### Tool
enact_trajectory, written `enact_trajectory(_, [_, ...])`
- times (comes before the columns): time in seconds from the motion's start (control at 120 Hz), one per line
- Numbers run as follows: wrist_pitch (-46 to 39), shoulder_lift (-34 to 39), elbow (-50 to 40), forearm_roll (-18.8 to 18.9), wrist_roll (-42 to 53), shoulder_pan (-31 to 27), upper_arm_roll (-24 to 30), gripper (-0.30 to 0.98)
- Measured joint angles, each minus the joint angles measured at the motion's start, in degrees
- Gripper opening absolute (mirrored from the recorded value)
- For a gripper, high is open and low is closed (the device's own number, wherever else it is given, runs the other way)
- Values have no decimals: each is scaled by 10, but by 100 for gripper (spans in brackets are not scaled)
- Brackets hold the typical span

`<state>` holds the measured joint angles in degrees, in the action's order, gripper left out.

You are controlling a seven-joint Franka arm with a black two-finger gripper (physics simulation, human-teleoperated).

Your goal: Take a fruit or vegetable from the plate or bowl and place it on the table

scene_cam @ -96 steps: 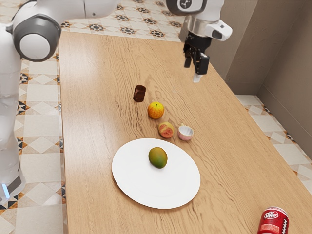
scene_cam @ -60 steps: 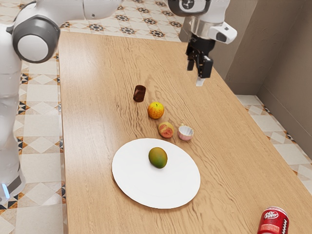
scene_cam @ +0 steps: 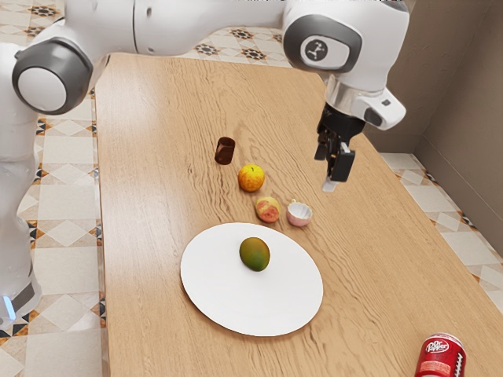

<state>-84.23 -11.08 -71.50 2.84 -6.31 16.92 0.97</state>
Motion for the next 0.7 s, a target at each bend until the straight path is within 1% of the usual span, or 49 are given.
enact_trajectory(0.017, [-2,1,-7,0,0,0,0,69])
enact_trajectory(0.05, [-14,17,-50,-1,-1,-1,-1,69])
enact_trajectory(0.108, [-50,81,-170,-5,-1,-1,-3,69])
enact_trajectory(0.158, [-81,118,-244,-9,0,-2,-3,69])
enact_trajectory(0.2, [-109,139,-294,-10,1,-4,-2,69])
enact_trajectory(0.25, [-137,154,-331,-12,3,-10,4,69])
enact_trajectory(0.45, [-232,172,-414,-15,10,1,15,69])
enact_trajectory(0.7, [-289,174,-445,-17,21,-2,12,69])
